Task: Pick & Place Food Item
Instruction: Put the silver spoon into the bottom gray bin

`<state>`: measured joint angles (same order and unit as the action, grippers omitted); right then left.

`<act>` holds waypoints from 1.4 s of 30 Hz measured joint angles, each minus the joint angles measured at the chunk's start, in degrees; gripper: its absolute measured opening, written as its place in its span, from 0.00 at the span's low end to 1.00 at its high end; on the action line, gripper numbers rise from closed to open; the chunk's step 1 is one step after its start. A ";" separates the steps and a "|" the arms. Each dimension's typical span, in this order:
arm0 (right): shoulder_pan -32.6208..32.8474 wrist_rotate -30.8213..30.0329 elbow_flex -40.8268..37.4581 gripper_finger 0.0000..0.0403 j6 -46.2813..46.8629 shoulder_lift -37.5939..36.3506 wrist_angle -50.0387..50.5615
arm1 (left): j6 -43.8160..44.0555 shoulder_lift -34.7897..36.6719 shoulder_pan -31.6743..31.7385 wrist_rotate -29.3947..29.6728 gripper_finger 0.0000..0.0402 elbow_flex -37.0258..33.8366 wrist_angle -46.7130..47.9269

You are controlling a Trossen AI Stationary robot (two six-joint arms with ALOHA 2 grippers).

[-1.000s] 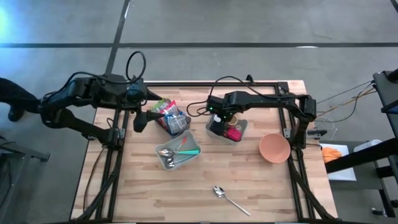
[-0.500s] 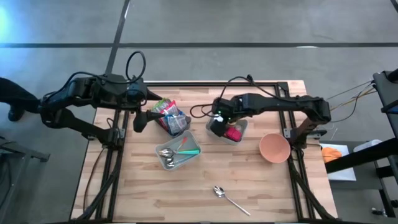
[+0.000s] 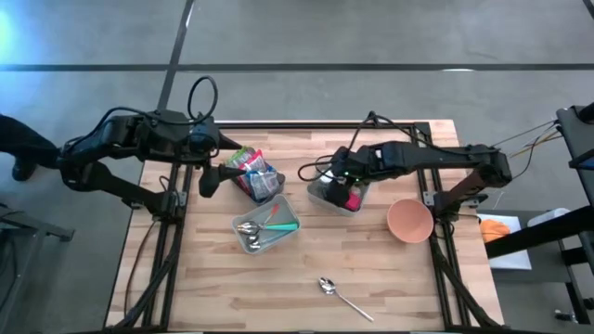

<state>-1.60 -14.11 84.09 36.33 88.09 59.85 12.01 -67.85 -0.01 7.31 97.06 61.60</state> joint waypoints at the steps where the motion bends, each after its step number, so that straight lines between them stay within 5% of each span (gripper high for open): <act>1: 0.67 -0.18 0.00 0.80 0.45 -0.56 -0.06 | 0.00 0.00 0.00 0.00 0.84 0.00 0.00; 10: 12.75 -1.22 0.02 0.80 8.52 -2.86 -0.05 | 0.00 0.00 0.00 0.00 0.84 0.00 0.00; 20: 33.85 -4.35 0.04 0.79 34.32 5.48 -0.63 | 0.02 0.00 0.00 0.00 0.84 0.00 0.00; 33: 40.69 3.85 11.03 0.55 38.37 23.65 -0.61 | 0.15 0.00 0.00 0.00 0.84 0.00 -0.02; 42: 41.39 5.79 17.56 0.51 35.45 33.66 -0.06 | 0.13 0.00 0.00 -0.01 0.84 0.00 -0.02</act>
<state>39.78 -8.32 101.65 71.79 121.76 59.79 12.14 -67.85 -0.01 7.30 97.06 61.58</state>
